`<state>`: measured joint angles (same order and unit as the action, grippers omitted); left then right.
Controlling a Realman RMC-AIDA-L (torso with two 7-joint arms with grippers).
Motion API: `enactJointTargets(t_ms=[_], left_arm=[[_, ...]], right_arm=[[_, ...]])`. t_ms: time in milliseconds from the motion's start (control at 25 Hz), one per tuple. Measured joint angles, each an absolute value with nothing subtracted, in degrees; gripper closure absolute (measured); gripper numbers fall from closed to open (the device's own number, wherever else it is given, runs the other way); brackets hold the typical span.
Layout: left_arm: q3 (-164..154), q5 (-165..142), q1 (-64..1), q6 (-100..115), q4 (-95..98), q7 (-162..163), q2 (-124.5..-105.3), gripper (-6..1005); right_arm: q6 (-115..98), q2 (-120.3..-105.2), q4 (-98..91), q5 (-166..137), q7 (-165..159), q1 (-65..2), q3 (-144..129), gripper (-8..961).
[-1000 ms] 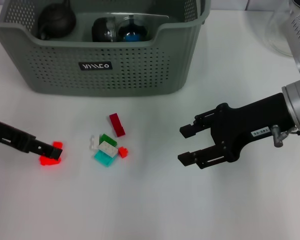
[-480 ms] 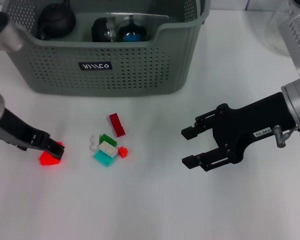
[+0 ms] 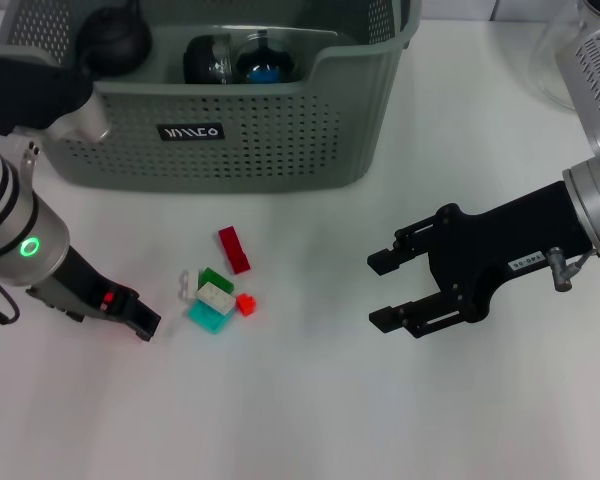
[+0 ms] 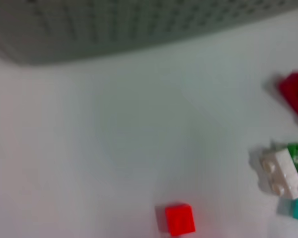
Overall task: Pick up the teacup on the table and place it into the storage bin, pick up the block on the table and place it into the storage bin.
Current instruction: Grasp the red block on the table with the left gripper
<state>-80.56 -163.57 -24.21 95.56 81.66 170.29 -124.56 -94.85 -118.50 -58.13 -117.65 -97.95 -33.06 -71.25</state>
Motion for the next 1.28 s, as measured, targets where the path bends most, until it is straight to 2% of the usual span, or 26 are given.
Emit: enactJointTargets(t_ms=[800,1280], left_arm=[[-79.3,-163.8,-23.5,98.4,90.3,168.3,-124.01,127],[-82.3,-163.8,-23.6,95.0,90.7,143.2,-124.37,128]], right_arm=[[-95.3,-118.57,-58.0,-117.7,-97.9,-33.0,-69.7,268],[-95.0,-119.02,-54.3,-117.5,-98.1,-34.2,-67.9,268]])
